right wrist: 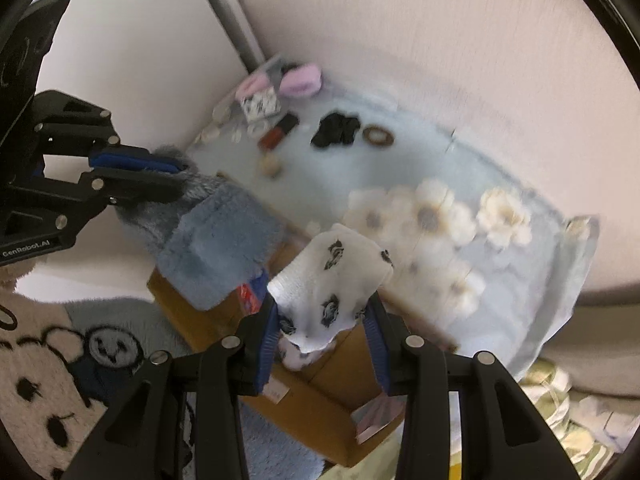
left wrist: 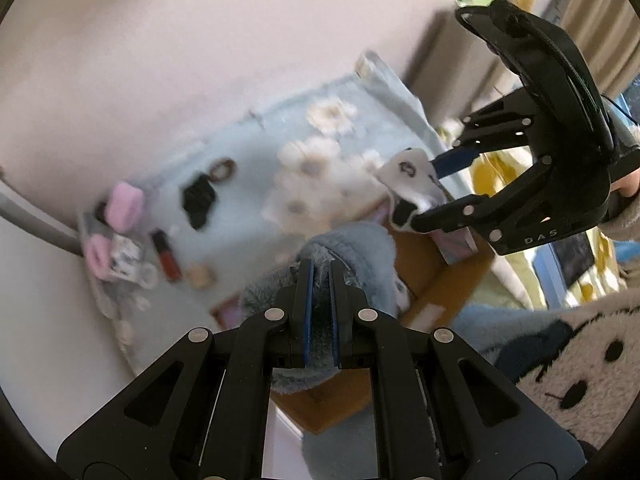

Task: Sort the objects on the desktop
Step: 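Carry the grey hat and white sock over the cardboard box with both tools, then open both tools to drop the hat and sock into the box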

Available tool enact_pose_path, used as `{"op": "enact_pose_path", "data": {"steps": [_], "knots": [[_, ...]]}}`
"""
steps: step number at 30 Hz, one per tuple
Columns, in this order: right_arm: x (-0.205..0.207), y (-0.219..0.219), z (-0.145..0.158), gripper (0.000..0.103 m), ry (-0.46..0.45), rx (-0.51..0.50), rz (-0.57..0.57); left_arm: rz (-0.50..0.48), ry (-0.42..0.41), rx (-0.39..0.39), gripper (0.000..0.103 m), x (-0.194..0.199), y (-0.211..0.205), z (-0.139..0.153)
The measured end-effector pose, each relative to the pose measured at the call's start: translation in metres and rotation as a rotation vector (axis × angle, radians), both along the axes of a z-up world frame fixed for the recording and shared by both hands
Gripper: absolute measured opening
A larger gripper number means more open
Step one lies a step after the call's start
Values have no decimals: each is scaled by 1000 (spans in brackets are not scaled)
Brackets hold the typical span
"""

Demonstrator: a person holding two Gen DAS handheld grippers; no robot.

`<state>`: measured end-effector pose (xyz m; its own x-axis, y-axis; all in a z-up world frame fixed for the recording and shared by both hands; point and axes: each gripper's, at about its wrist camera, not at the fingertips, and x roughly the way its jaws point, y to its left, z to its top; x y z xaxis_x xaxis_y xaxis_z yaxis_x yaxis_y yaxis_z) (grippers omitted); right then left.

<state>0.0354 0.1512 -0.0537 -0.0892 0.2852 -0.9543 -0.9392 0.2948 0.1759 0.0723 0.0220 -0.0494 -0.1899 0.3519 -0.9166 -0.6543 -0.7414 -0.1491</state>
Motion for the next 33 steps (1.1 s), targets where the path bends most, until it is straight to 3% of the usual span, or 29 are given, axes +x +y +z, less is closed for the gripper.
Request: {"op": "enact_pose_path", "data": {"steps": [9,29,33], "knots": [[-19,-21,-46,37,65,-55,-28,-14,-53,-50,6,18,18,-44],[-28,-36,-58,37,65,-87,-39,-10,-79,-95,6,27,22,-67],[-30,-34,-59,51,40,-95,-33,-7,-75,-108,7,27,23,-66]]}}
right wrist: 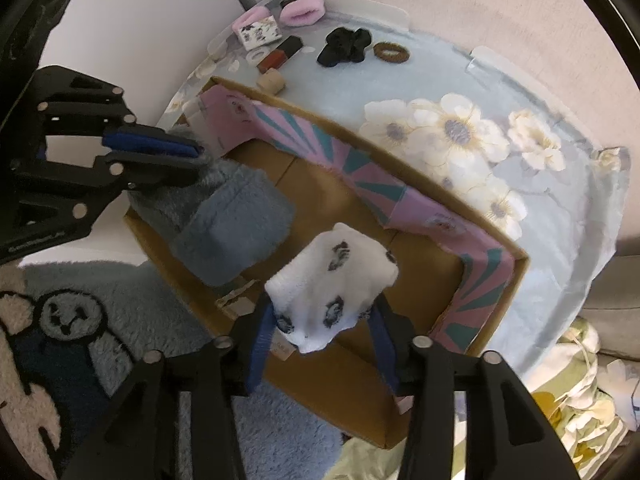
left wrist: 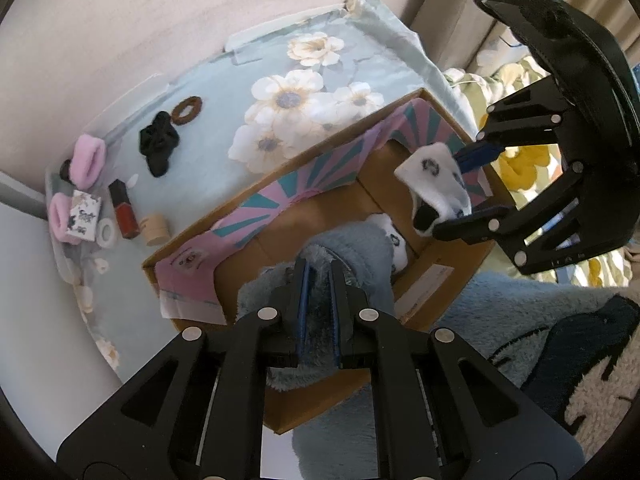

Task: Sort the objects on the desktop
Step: 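Open both tools to drop the hat and sock into the box, then return both tools to the tray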

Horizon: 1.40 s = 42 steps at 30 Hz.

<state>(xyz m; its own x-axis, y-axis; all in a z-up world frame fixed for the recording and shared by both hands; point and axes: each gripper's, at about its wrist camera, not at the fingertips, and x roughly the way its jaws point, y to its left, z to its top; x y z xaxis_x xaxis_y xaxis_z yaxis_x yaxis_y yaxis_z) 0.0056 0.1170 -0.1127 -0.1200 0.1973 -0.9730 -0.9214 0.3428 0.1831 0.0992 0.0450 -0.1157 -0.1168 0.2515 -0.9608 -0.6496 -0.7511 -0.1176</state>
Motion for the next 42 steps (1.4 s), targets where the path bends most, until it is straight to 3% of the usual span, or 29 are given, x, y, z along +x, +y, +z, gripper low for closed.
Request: {"op": "enact_pose_path", "data": {"steps": [1,2,3,6,8,9,10,11,12,13,24,28,33,37,42], "knots": [[0,0,0,54,-7,0,-1,8,-14,-9,7,-1,0,-1],[1,0,0,66,-14,3,-8,19,-33,-16,7,-3,1,-3],[2,0,0,85,-13,0,-16,38,-55,-27,8,-5,0,-6],[5,-2,-1,101,4,-1,-37,66,-78,-52,10,-10,-4,-12],[7,-4,-2,103,29,4,-48,68,-71,-49,13,-9,-6,-11],[8,-5,-1,103,28,7,-54,71,-69,-44,24,-8,-8,-10],[9,-7,0,103,19,10,-59,73,-69,-41,60,-7,-9,-10],[10,-8,0,103,11,9,-62,77,-70,-38,88,-7,-9,-9],[11,-9,0,103,7,7,-65,87,-48,-17,99,-6,-11,-6],[11,-10,0,102,6,7,-69,89,-44,-6,102,-6,-12,-4],[11,-6,6,102,0,40,-77,133,-38,-1,102,-7,-24,-1],[13,-2,8,102,12,50,-80,177,-75,50,102,-13,-38,3],[17,3,15,102,-2,82,-79,262,-31,81,103,-19,-62,14],[30,6,24,103,-77,59,-117,352,25,18,103,-30,-84,21],[49,7,53,102,-227,137,-134,494,109,50,103,-53,-122,35]]}}
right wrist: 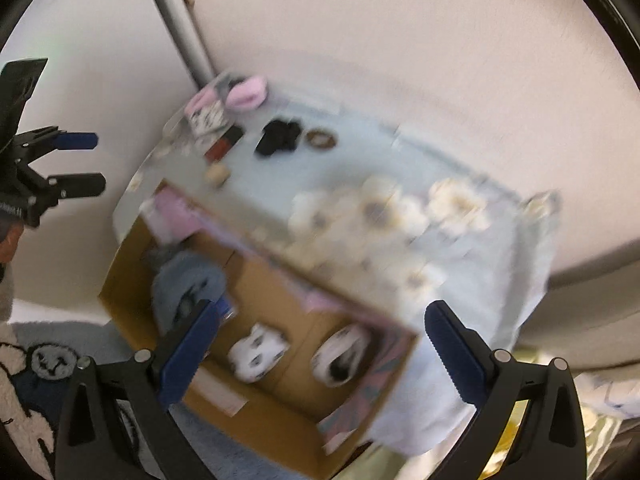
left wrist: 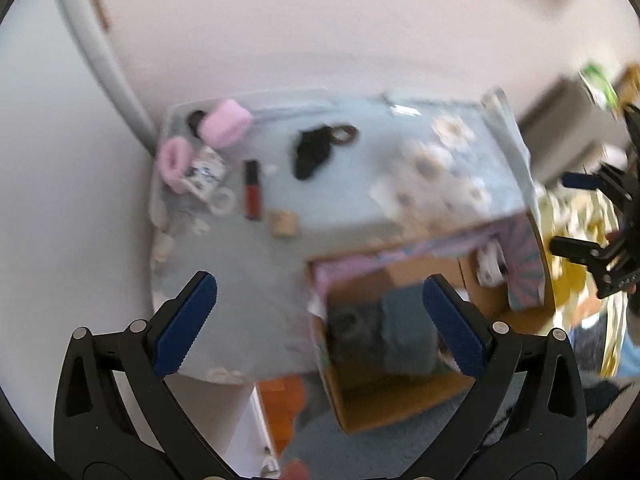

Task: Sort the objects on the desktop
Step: 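Return both tools to the tray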

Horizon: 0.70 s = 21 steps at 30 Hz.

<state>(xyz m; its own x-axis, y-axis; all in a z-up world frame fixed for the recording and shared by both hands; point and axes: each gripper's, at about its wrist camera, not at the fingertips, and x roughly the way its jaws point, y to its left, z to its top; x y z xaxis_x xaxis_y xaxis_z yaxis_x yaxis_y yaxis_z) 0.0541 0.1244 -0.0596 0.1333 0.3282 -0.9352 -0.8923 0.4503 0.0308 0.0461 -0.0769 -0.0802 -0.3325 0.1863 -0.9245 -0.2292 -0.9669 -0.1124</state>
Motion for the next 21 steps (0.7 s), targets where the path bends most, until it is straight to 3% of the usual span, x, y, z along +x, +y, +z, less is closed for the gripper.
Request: {"op": "enact_pose_path", "data": {"steps": [8,11,14,17,21], "knots": [[49,19,-1,103,-29,17,-50,177,1,109,102,-42,-42,-17],[63,27,-3,103,-16,24,-68,219,90,82,102,-47,-45,-19],[73,32,-8,102,7,38,-90,202,173,-10,103,-52,-39,-19],[84,40,-16,103,37,49,-116,168,142,-39,103,-63,-35,-26],[100,51,-31,103,60,40,-148,179,145,-7,103,-76,-38,-36]]}}
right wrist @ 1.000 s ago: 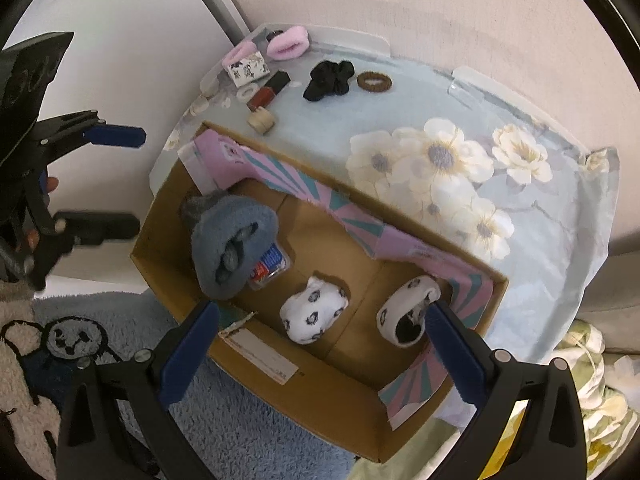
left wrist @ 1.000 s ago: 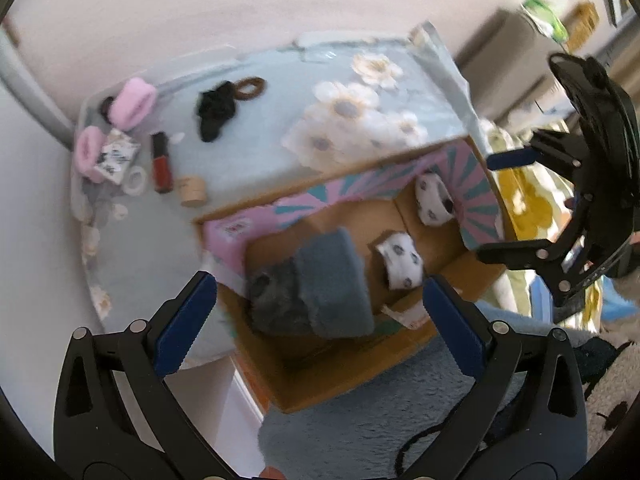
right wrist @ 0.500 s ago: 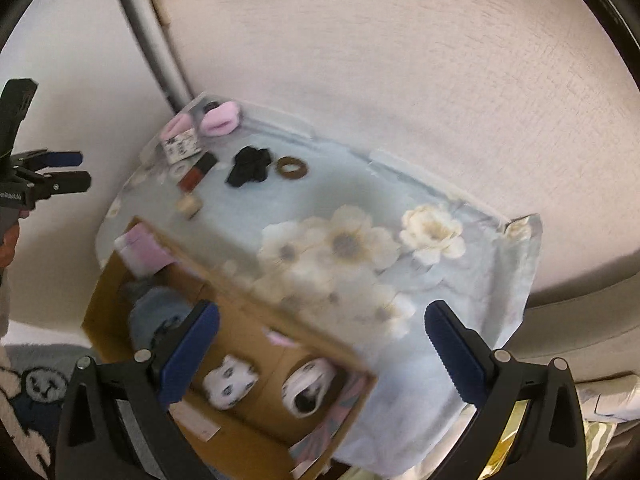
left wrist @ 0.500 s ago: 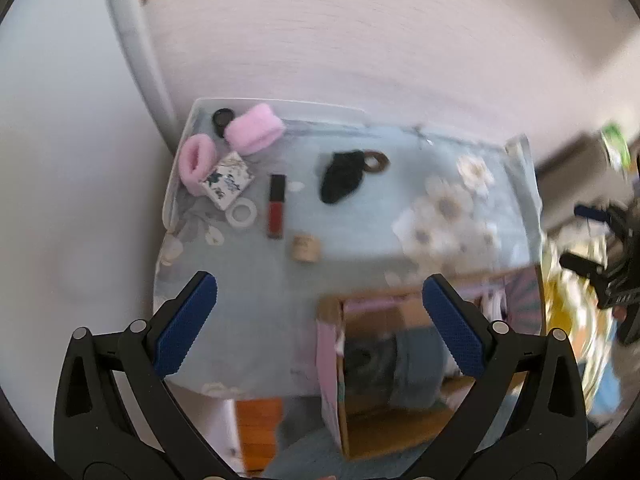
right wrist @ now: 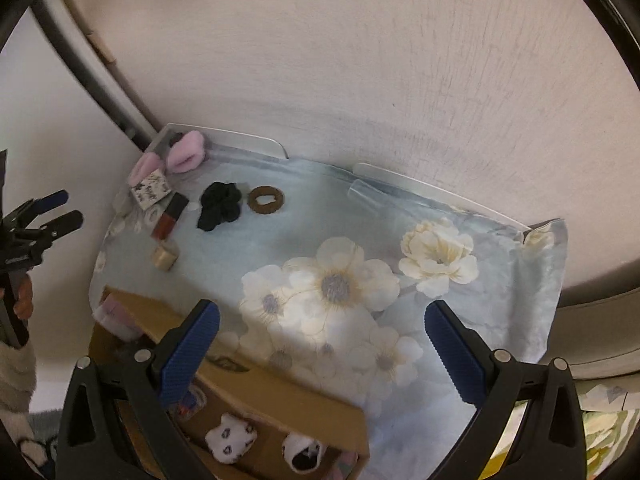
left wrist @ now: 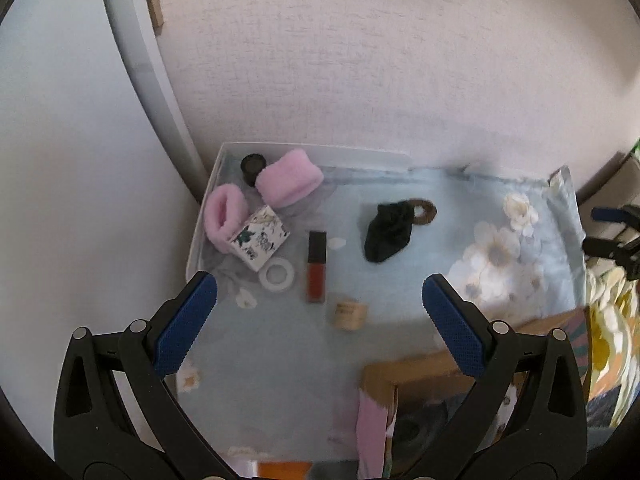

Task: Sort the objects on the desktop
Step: 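Return both tools to the tray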

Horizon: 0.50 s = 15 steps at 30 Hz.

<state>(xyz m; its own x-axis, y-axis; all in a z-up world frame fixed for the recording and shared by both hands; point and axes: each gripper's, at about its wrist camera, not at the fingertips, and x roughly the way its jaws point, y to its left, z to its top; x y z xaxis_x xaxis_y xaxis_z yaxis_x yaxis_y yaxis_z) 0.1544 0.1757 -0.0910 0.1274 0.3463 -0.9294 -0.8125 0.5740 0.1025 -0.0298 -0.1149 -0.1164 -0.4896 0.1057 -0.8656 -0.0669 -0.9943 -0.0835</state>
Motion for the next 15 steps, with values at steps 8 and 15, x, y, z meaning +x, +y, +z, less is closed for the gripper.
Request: {"op": "enact_pose_path", "data": {"steps": [8,15], "knots": [[24,16,-19,103,-5,-3,-82,46,-10,-12,102,-20,-18,-27],[42,31,-52,103,66,-14,-176,-20,-28,-83,97,-28,-8,-65]]}}
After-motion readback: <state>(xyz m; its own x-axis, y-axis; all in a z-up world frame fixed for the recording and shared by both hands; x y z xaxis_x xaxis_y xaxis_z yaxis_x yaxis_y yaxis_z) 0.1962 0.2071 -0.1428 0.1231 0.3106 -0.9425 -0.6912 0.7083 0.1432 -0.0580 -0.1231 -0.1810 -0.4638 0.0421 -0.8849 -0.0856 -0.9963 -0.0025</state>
